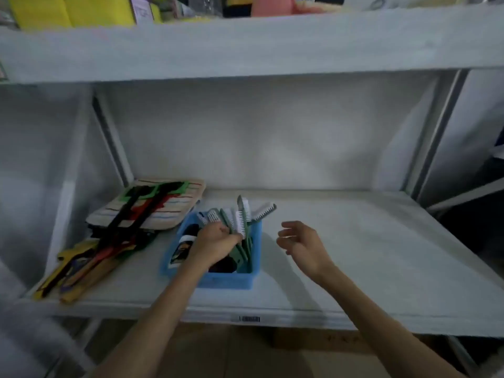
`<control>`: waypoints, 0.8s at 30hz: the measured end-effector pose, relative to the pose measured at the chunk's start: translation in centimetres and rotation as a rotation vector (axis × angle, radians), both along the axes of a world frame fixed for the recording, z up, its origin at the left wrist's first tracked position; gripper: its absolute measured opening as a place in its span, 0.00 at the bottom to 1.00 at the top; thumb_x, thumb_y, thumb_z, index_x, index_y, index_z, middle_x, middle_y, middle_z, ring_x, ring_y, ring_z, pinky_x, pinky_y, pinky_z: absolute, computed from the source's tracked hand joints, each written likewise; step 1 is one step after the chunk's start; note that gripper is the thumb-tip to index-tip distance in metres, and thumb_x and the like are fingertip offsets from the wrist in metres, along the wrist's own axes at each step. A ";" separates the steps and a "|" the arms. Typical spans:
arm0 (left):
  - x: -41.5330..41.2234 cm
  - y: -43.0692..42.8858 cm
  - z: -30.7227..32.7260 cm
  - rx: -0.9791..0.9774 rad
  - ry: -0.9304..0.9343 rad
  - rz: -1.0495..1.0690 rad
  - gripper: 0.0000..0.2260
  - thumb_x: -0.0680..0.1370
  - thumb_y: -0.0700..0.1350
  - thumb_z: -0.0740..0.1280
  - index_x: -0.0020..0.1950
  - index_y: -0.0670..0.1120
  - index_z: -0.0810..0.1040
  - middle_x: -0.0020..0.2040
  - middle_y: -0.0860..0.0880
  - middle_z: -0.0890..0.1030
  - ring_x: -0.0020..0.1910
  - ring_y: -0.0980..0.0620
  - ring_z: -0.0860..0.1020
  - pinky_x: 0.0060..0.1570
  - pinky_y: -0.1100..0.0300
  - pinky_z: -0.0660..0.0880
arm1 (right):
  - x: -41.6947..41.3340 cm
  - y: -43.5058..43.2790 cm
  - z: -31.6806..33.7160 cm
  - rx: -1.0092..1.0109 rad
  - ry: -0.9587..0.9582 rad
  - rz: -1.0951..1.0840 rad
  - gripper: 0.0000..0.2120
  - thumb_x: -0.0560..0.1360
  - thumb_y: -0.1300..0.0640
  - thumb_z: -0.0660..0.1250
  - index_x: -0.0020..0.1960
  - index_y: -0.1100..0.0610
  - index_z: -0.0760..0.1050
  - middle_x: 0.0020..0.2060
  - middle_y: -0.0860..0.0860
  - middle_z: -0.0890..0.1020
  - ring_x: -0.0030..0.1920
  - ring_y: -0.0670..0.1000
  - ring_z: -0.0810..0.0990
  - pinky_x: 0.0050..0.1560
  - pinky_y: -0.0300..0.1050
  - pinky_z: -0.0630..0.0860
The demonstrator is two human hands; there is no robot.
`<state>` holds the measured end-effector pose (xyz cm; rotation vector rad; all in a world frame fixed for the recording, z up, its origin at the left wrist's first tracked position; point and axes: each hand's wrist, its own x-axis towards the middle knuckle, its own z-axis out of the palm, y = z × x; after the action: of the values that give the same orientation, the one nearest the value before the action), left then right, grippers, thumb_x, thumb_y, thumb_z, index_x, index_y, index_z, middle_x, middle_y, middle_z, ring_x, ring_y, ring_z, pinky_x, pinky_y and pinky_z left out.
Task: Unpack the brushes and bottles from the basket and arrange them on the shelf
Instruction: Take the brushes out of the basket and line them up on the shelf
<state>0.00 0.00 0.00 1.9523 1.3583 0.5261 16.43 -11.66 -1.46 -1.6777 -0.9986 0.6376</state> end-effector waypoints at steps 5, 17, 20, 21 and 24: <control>2.4 3.8 -2.1 -0.001 0.212 -0.089 0.11 0.72 0.53 0.72 0.35 0.49 0.76 0.32 0.51 0.78 0.33 0.53 0.77 0.32 0.60 0.72 | 1.4 4.2 -1.7 -0.041 -0.277 0.005 0.11 0.77 0.60 0.63 0.56 0.58 0.81 0.49 0.51 0.84 0.46 0.49 0.79 0.45 0.34 0.71; 4.1 4.4 -3.0 0.168 0.189 -0.014 0.08 0.74 0.46 0.70 0.47 0.42 0.82 0.45 0.41 0.82 0.46 0.41 0.81 0.39 0.57 0.75 | -2.3 10.8 -3.0 -0.274 -0.674 0.075 0.13 0.78 0.58 0.58 0.53 0.64 0.77 0.59 0.62 0.72 0.63 0.62 0.66 0.60 0.53 0.69; 3.8 4.6 -3.3 0.135 0.135 0.001 0.07 0.74 0.45 0.68 0.46 0.42 0.82 0.45 0.41 0.83 0.46 0.41 0.81 0.41 0.55 0.79 | -2.6 11.2 -2.8 -0.314 -0.634 0.094 0.11 0.75 0.59 0.57 0.50 0.62 0.76 0.57 0.62 0.73 0.62 0.64 0.66 0.60 0.51 0.66; 3.6 4.7 -3.4 0.116 0.122 0.003 0.06 0.74 0.45 0.68 0.44 0.43 0.81 0.44 0.42 0.83 0.45 0.42 0.81 0.40 0.56 0.78 | -2.6 11.4 -2.8 -0.315 -0.612 0.097 0.08 0.74 0.58 0.58 0.45 0.60 0.74 0.55 0.63 0.74 0.61 0.64 0.67 0.59 0.50 0.65; 2.9 4.7 -3.0 0.005 0.066 -0.007 0.04 0.72 0.45 0.71 0.40 0.45 0.81 0.38 0.47 0.83 0.40 0.48 0.82 0.37 0.60 0.76 | -2.1 11.4 -2.7 -0.330 -0.548 0.147 0.13 0.71 0.57 0.60 0.30 0.53 0.62 0.50 0.63 0.76 0.58 0.63 0.69 0.52 0.46 0.61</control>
<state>2.94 4.73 -3.02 1.9933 1.3911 0.4656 14.30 -0.26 -4.15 -2.1476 -1.4755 0.4588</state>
